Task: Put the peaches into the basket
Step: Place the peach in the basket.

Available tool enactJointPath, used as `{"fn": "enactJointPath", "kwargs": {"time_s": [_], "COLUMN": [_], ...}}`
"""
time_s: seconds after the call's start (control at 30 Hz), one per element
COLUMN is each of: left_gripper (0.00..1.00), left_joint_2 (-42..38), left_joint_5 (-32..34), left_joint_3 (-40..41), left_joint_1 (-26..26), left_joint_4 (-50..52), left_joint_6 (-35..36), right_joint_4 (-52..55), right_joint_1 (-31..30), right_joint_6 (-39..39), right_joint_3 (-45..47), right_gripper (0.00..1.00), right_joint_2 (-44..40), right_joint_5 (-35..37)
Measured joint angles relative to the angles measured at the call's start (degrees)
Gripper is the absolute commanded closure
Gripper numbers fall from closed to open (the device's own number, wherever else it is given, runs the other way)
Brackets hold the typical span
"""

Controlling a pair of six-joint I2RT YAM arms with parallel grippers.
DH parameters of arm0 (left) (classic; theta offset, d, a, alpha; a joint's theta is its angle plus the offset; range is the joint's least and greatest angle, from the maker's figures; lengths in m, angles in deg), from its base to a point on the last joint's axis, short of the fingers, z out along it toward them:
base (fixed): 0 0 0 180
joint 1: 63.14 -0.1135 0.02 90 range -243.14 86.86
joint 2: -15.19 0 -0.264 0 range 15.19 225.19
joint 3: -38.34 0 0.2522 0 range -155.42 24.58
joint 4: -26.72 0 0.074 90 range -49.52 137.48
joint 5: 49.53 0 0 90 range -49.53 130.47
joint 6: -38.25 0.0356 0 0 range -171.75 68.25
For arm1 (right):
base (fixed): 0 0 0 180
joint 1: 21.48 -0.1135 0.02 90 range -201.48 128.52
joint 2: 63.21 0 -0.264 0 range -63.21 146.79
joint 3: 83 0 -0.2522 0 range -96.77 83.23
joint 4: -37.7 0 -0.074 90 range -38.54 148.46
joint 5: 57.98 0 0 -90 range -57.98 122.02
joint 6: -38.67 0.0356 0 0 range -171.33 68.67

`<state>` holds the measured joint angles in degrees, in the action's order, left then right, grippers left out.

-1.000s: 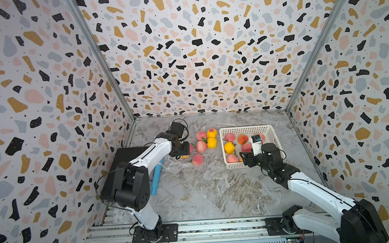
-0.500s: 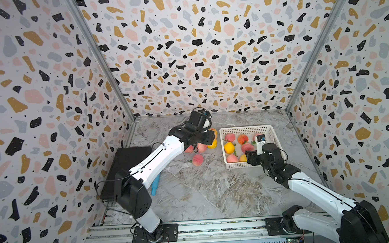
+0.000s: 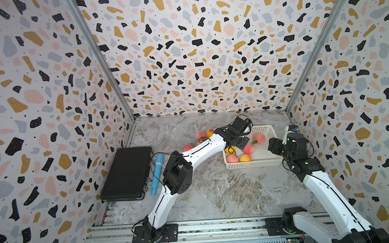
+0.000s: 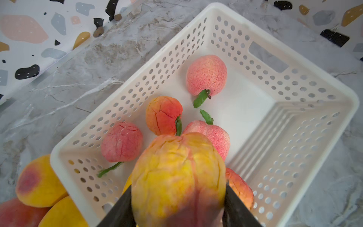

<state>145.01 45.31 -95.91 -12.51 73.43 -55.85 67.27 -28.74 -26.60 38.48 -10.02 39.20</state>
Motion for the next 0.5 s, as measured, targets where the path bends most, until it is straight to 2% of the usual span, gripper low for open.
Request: {"fn": "enactJointPath", "kwargs": {"time_s": [0.33, 0.43, 0.5], "left_gripper": [0.46, 0.42, 0.35], "left_joint_2": [8.79, 9.90, 10.14], "left_joint_5": [5.27, 5.68, 5.70], "left_joint_3": [-6.82, -7.63, -7.69], "left_joint_1": [0.55, 0.57, 0.66], "left_joint_4": [5.01, 5.55, 5.95], "left_joint_6": [1.11, 0.90, 0.46], "right_joint_4": [4.63, 5.33, 5.57], "right_joint_1": [0.00, 0.00, 0.00], "right_joint_6": [0.85, 0.85, 0.85], "right_joint_3": [-1.42, -1.42, -1.42], "right_gripper": [0.21, 0.21, 0.21], "right_joint_2": [-2.99, -2.99, -2.99], "right_joint_5": [-2.40, -2.69, -2.91]}}
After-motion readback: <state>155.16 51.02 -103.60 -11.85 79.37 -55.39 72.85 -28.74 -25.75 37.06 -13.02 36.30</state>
